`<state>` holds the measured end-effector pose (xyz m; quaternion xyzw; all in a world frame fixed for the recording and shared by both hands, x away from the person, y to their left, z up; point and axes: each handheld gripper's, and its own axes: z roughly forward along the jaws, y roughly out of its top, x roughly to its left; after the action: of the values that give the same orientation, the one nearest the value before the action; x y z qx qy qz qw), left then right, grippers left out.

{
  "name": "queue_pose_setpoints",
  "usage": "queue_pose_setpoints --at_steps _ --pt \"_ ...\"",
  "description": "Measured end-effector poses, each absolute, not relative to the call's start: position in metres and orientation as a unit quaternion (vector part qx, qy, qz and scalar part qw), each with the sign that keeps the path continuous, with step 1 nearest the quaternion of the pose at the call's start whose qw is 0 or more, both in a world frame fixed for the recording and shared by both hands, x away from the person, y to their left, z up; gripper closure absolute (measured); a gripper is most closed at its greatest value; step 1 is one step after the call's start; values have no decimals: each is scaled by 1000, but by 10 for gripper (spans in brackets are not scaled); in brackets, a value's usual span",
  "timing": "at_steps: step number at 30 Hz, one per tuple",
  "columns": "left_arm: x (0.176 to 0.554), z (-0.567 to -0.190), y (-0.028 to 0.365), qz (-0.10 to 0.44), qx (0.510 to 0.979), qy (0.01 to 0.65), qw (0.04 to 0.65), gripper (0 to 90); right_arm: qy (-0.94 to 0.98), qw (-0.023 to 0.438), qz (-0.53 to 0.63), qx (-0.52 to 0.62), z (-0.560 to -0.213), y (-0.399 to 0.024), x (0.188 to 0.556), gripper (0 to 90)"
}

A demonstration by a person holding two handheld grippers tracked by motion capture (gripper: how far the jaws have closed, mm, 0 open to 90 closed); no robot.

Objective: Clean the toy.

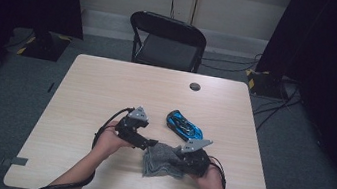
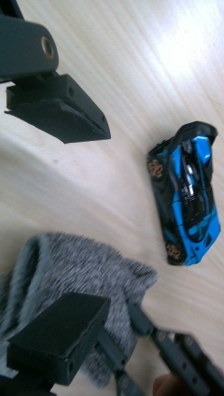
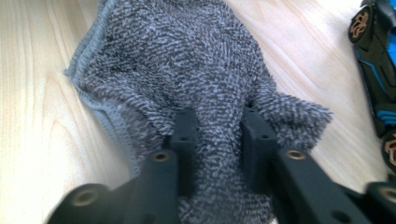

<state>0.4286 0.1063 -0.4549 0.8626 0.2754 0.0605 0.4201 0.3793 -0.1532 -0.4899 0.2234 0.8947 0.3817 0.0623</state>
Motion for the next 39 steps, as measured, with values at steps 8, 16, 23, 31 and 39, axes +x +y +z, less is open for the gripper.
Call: queue_pose_setpoints --at_steps 8,16,23,31,39 --pt "456 -452 78 61 864 275 417 159 893 57 375 242 -481 -176 376 749" --pt "481 -449 39 66 869 264 414 158 887 48 378 261 -475 -207 377 758" --pt "488 -459 5 72 885 234 397 185 885 53 374 274 -477 -217 376 755" --pt "498 -471 -9 87 893 219 382 189 883 51 372 281 -482 -221 377 751" --pt "501 -475 -8 77 896 213 383 176 882 42 372 287 -483 -222 378 753"
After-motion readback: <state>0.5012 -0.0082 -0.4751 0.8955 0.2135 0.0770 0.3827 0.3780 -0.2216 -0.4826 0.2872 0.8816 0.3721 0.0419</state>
